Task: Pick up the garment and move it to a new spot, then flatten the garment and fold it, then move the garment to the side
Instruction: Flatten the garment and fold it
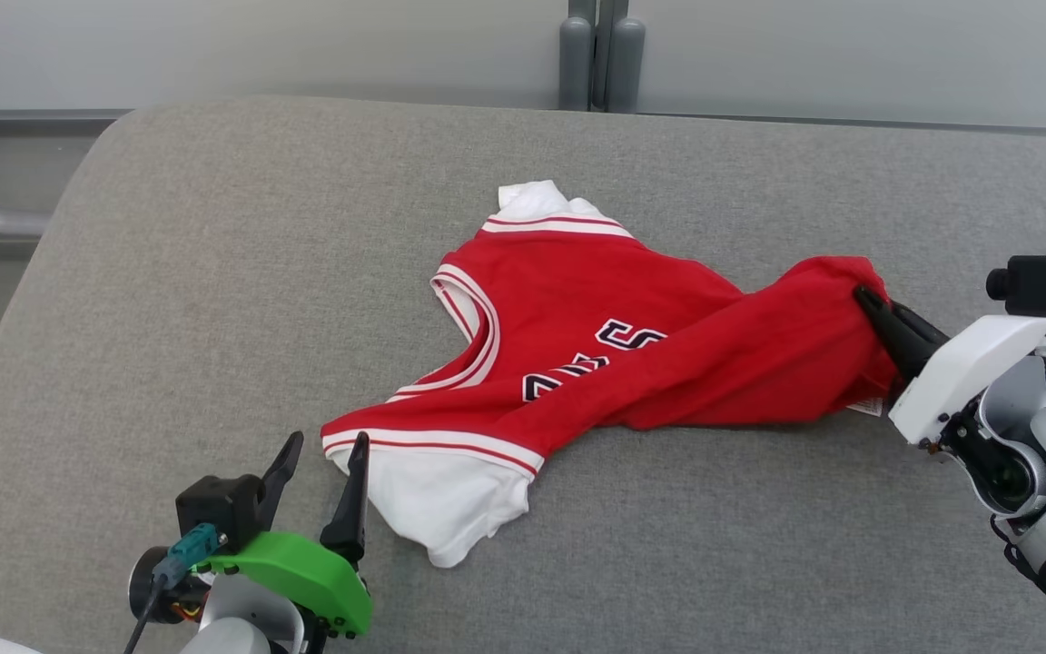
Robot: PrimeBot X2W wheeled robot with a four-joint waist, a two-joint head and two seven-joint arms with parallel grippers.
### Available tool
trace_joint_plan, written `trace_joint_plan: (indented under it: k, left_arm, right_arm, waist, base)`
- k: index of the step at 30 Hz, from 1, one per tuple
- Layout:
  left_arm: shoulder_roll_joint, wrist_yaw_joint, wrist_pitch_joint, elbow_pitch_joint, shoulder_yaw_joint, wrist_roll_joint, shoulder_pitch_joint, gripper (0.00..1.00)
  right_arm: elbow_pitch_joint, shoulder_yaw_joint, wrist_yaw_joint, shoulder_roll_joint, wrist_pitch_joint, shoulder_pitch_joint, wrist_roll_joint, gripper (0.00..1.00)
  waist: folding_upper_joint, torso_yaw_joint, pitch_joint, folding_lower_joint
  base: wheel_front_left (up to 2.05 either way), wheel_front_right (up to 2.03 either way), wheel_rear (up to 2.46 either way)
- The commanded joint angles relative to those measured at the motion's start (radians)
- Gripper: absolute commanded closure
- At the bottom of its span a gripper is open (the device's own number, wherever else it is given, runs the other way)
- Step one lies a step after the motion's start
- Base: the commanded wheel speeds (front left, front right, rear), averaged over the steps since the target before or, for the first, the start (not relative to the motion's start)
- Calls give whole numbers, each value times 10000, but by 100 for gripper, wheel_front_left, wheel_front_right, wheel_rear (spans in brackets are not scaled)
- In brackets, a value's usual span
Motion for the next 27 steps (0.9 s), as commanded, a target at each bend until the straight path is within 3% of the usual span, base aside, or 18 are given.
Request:
trace_joint_plan:
  k: [1, 14, 20, 27]
  left_arm:
    - [119, 54, 11, -17, 60, -31, 154, 0]
    - [399, 231, 205, -169, 82, -282, 725, 0]
    - [551, 261, 551, -235, 7, -401, 828, 0]
    - [618, 272, 706, -247, -7, -479, 728, 0]
  right_arm:
    - [-341, 8, -4, -176, 213, 326, 72, 100]
    - [-3338, -1408, -4, -1408, 2320, 3577, 691, 100]
    - [-3647, -2257, -2, -986, 2782, 4863, 206, 100]
    - [-3002, -2789, -2, -48, 2765, 5380, -733, 100]
  waist:
    - [-1, -221, -189, 0]
    - [-1, -994, -850, 0]
    - [-1, -1120, -732, 0]
    - [-1, -1122, -652, 0]
  base:
    - [0, 0, 0]
    - [0, 0, 0]
    - [0, 0, 0]
    - [0, 0, 0]
